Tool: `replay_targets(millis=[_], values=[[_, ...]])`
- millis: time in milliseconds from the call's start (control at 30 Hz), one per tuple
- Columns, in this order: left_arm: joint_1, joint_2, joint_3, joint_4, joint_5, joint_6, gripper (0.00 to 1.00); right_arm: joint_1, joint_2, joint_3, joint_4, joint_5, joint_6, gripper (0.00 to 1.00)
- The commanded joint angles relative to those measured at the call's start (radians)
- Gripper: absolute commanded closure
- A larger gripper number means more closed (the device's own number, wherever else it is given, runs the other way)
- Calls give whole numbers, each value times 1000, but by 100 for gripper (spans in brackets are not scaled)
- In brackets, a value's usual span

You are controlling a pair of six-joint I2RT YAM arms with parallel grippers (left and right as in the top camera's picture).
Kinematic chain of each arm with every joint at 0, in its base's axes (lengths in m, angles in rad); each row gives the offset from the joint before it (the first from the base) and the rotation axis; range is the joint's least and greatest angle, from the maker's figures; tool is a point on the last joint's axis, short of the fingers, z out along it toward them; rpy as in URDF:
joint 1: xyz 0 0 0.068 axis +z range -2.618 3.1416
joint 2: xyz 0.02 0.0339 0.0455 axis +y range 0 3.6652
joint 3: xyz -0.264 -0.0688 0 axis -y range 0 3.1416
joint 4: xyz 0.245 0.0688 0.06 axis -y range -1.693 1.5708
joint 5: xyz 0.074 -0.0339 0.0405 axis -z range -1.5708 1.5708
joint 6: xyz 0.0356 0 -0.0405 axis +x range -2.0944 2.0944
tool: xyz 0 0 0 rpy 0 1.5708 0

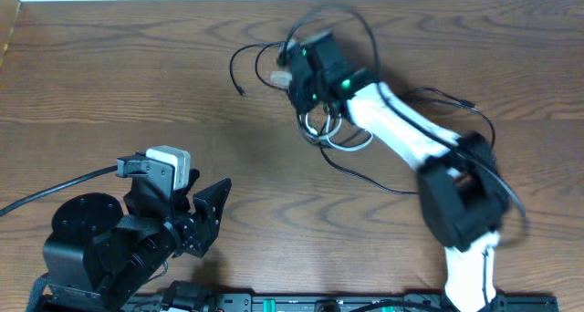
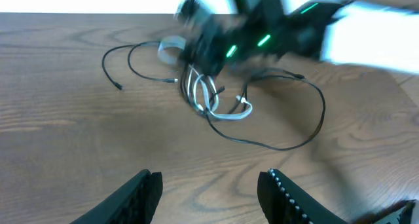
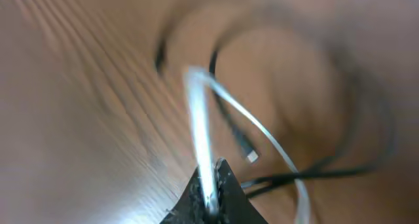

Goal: Untangle cables

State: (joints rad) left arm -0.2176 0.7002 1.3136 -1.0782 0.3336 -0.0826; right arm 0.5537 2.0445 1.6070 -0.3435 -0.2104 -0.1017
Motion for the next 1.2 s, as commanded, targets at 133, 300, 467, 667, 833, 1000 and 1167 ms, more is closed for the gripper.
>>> replay_targets(millis=[133,300,467,667,833,1000,1167], values=[[5,4,5,-20,-14,-1,47,-38,-454,14,54,3,19,99],[5,4,5,-20,-14,-1,47,-87,-685,14,87,3,19,99],[5,4,5,-21,-14,-1,48,-141,-835,14,118,6,21,99],[5,4,5,-20,-13,-2,47,-147,-848,14,-19,-68,94,99],[5,8,3,-20,24,-1,43,-146,-741,14,-120,-218,124,99],[5,38,-38,-21,237,95,38,-146,-595,14,-37,-332,136,99],[5,98,-138,-50,318,226,38,-147,-562,14,258,-478,280,99]])
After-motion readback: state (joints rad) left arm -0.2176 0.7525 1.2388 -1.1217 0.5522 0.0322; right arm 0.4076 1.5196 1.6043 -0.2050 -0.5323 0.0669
